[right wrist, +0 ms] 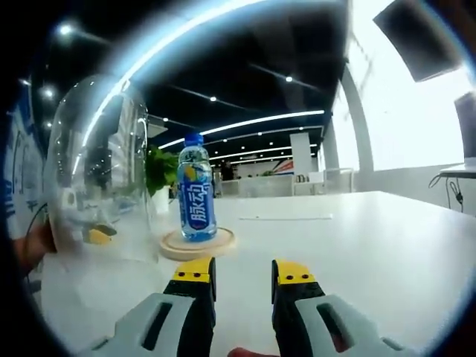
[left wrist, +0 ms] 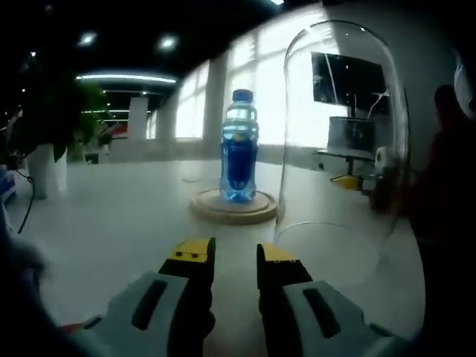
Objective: Open the cover put in the Mizone put the cover back on
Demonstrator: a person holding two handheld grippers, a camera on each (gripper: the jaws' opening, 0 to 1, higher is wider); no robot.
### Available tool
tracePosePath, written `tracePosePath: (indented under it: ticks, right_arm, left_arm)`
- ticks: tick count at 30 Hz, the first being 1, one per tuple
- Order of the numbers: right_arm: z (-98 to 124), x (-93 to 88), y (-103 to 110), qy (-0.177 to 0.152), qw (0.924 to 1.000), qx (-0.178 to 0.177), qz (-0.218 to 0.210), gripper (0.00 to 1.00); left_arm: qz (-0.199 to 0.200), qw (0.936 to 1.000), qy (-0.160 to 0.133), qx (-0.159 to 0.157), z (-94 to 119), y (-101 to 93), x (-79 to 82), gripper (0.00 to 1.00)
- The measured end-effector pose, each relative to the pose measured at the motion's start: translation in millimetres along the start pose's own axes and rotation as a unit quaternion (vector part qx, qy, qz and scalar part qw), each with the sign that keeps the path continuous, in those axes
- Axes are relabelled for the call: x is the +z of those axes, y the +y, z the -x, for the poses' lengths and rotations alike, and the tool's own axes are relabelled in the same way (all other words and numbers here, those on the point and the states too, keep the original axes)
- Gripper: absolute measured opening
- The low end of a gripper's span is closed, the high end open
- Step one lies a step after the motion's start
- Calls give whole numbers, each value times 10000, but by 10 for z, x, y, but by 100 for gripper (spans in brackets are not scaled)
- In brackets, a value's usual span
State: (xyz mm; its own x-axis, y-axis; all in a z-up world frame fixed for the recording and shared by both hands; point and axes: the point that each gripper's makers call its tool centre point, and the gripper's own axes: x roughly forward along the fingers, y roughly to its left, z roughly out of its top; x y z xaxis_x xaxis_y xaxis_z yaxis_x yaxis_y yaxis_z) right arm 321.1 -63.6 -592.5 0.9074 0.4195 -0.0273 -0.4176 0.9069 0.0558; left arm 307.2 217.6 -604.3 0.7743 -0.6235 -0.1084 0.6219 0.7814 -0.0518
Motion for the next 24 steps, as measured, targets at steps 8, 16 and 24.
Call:
tracePosePath:
  ticks: [8, 16, 24]
  right_arm:
    - [9, 33, -4, -99, 9993, 166, -328, 23]
    - [9, 39, 12, -124, 9990, 226, -358, 24]
    - [3, 14, 44, -62, 9998, 193, -52, 24]
  left_arm:
    - [-26, 9996, -146, -243, 30, -98, 69, 22]
    - [336, 9966, -587, -469, 86, -161, 246, 24]
    - [456, 9963, -643, -346, 94, -81, 252, 25]
